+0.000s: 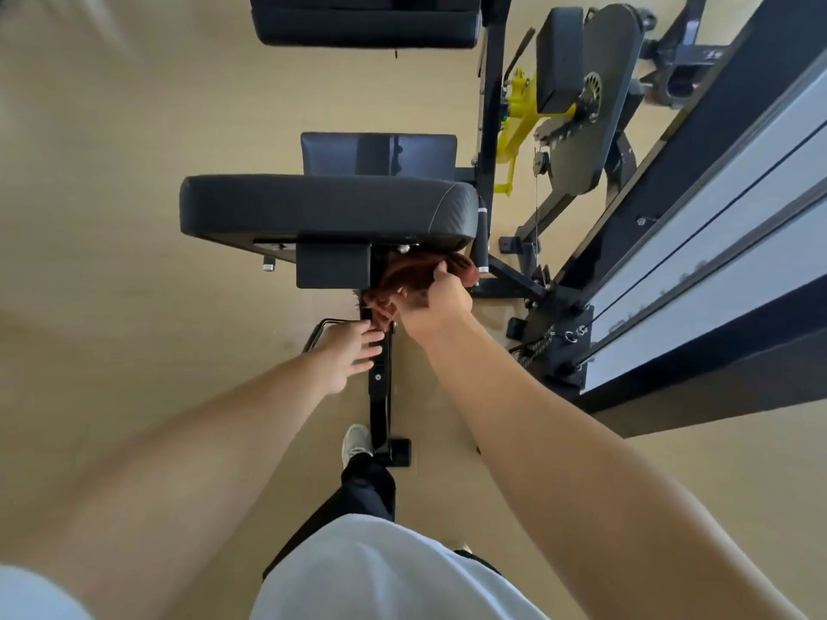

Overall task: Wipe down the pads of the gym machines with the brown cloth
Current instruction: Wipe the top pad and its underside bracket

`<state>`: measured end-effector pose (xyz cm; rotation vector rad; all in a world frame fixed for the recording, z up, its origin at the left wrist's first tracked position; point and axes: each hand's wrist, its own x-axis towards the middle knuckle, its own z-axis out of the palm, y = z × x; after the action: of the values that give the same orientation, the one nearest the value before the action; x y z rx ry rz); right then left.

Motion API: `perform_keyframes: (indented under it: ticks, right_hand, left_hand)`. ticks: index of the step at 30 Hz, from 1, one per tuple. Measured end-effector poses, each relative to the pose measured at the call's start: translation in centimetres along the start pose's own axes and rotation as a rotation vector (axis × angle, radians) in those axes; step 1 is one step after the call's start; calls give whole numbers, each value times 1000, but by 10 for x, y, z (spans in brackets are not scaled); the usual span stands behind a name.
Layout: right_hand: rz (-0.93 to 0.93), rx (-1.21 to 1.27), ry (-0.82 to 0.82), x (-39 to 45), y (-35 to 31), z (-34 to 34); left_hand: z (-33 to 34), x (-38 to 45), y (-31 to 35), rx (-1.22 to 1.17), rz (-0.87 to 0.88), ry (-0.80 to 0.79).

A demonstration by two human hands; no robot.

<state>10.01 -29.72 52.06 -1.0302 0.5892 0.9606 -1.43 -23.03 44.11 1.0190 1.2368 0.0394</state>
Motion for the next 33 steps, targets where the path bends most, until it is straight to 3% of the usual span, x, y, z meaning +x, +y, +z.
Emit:
perform_keyframes:
  ticks: [7,15,20,24,28,33]
  right_hand:
    - [26,1,116,49,3,20]
    - [28,-120,72,78,11,1]
    - [1,-193,20,60,25,-40]
    - [-36,-287,-41,35,41,-83]
    - [-76,-357,-32,0,55,-121]
    - [-121,-380,102,-32,77,-153]
  left_hand:
    - [-19,21,11,61,14,-54]
    - [-38,71,21,291,-66,-143]
    - [-21,63,18,255,-158,-237]
    - [-3,46,5,142,-234,-417]
    - [6,7,-22,152,-158,-505]
    - [3,-30,-59,173,-87,-545]
